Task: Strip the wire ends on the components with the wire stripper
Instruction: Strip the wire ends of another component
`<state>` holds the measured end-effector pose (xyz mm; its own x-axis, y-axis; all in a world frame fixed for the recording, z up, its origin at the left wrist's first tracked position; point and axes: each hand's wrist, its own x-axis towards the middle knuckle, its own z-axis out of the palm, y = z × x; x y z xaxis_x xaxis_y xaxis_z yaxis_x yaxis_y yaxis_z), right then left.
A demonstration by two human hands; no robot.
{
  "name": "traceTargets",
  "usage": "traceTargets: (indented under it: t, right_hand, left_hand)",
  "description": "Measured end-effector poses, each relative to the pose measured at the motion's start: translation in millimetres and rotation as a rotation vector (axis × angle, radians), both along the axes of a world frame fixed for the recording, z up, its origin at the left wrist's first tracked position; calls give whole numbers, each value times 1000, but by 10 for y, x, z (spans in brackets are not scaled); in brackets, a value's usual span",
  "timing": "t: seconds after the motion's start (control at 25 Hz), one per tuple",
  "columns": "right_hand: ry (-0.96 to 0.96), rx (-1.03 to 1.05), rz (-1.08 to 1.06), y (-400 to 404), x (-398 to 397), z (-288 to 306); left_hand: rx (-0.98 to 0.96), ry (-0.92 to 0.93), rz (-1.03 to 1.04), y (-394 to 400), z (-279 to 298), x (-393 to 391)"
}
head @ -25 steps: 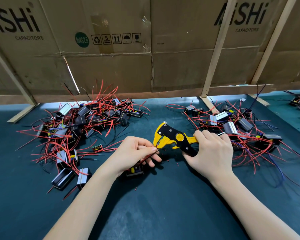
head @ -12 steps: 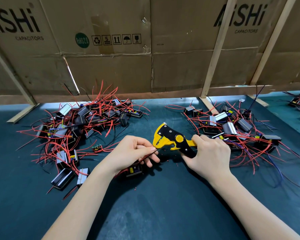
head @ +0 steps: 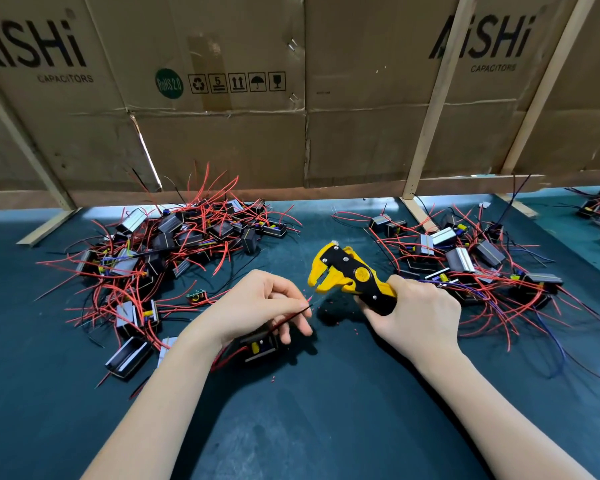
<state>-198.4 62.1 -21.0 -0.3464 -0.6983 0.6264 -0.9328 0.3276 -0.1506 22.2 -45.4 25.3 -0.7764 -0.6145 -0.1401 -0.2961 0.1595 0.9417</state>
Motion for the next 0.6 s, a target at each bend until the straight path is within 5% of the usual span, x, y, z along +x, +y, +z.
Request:
traceTargets:
  t: [0.6]
  right_hand:
    - [-87,57,-40,31,-65,35]
  left_hand:
    - [-261,-128,197,-23,-135,-54]
